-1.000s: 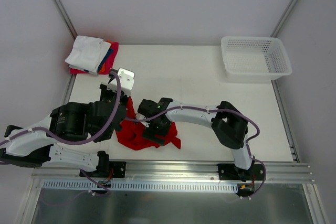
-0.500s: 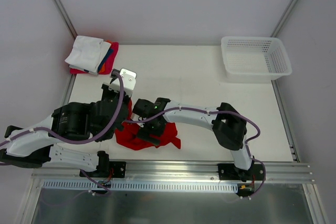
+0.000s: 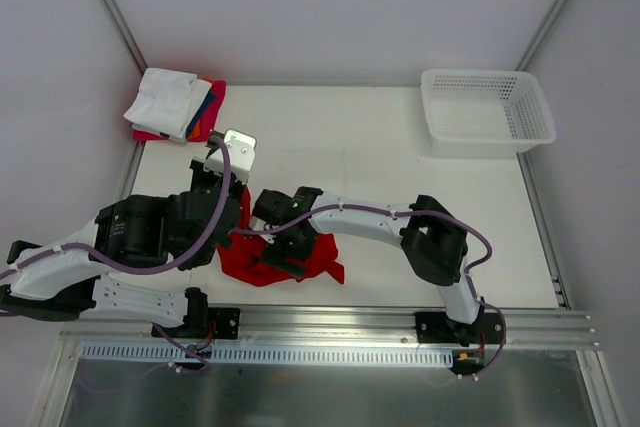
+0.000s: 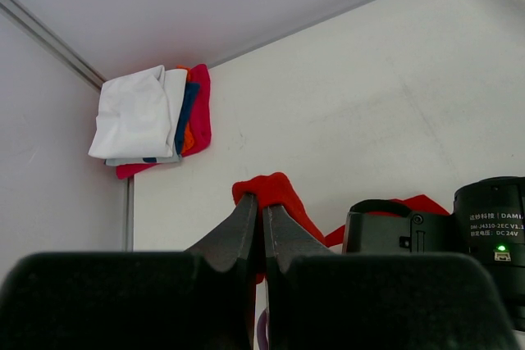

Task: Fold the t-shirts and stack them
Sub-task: Flatten out the tshirt

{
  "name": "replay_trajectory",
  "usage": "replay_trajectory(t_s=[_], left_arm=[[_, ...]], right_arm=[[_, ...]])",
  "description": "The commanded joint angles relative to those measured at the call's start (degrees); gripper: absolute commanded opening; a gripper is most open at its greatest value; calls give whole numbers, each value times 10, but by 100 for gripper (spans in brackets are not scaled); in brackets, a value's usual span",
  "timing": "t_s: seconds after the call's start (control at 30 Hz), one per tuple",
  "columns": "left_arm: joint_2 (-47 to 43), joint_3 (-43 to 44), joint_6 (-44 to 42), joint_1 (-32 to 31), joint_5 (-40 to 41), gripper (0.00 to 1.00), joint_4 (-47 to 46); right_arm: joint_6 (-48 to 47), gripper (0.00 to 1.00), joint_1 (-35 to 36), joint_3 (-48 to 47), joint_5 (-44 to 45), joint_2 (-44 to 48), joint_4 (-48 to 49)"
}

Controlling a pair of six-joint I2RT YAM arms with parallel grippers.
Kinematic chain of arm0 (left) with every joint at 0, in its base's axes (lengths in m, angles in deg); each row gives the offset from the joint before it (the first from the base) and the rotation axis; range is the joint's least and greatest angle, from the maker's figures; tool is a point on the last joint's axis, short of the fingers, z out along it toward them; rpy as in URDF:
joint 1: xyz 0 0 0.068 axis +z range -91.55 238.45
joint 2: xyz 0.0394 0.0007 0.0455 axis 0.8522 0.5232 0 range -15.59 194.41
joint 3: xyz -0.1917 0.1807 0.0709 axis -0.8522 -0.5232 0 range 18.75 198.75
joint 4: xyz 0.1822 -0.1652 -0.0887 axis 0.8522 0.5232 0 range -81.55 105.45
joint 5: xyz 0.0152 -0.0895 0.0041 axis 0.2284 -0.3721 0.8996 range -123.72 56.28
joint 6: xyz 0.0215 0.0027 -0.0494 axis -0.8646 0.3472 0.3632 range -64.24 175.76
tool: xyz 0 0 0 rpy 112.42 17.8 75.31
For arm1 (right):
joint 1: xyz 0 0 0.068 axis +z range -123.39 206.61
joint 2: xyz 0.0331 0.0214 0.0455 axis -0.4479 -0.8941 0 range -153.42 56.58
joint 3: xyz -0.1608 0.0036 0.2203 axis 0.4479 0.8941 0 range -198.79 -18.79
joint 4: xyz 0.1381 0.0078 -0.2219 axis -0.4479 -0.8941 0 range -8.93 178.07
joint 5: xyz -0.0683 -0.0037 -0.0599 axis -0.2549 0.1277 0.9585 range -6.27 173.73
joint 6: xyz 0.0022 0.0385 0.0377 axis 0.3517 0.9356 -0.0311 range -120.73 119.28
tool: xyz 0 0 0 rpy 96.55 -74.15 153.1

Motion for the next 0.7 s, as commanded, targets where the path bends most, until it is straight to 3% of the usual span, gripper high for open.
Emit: replay_trajectory(t_s=[0.0, 0.53, 0.67], left_arm=[[-4, -5, 8, 6, 0, 0, -14], [-10, -11, 12, 7, -1, 0, -14], [-9, -13, 14, 7, 0, 0, -13]], right_arm=[[5, 81, 0, 1, -10, -1, -5], [14, 80, -9, 28, -12, 3, 13], [15, 74, -9, 27, -18, 1, 14]])
